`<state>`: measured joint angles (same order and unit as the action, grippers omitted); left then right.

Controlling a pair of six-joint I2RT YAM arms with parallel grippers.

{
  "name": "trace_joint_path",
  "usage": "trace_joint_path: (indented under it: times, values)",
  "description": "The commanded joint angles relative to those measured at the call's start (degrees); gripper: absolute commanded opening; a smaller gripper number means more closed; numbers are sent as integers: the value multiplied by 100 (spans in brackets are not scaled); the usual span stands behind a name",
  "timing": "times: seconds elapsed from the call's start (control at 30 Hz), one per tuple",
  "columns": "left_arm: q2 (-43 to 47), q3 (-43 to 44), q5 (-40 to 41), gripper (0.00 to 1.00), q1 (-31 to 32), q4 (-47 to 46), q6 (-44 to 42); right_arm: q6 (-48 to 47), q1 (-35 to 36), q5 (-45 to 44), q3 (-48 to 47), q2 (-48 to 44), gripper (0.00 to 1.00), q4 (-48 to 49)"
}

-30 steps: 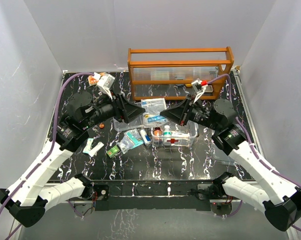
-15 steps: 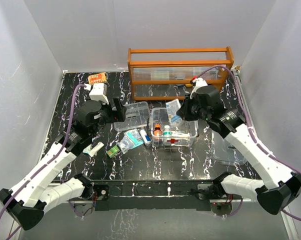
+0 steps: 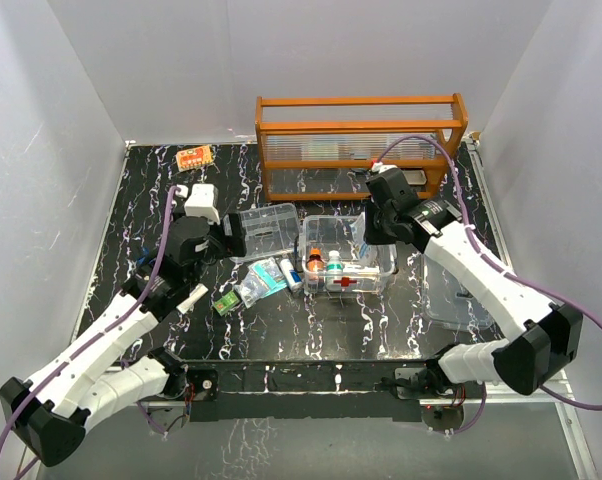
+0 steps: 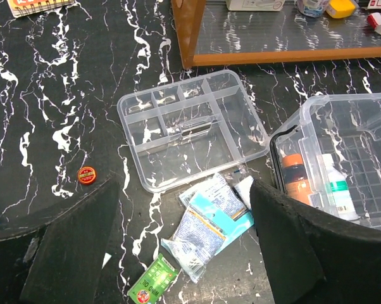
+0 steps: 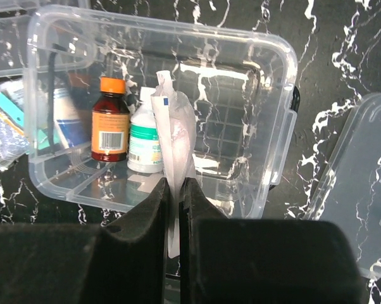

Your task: Organize the medicine kit

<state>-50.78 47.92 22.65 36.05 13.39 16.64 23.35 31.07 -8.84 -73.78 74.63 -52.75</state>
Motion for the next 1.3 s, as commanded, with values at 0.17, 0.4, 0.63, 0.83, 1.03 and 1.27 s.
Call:
trace_joint_path:
  times: [0.17,0.4,0.63,0.83,1.03,1.27]
  values:
    - [273,-269,242,84,-19,-441,-116,231,104,-643,-187,356,0,-154]
    - [183,-236,209,84,-23,-370,-135,132,241,-1030,-313,1014,0,-109]
    - [201,-257,259,84,-19,-347,-170,391,558,-1796,-673,1646,0,-589]
    - [199,-265,307,84,-19,-329,-179,810,730,-2386,-770,2093,0,-1085]
    - [190,-267,319,84,-19,-318,-179,1007,743,-2364,-549,2110,0,-950]
    - [139,-273,332,85,-20,-310,-179,1247,744,-2704,-350,2347,1,-900]
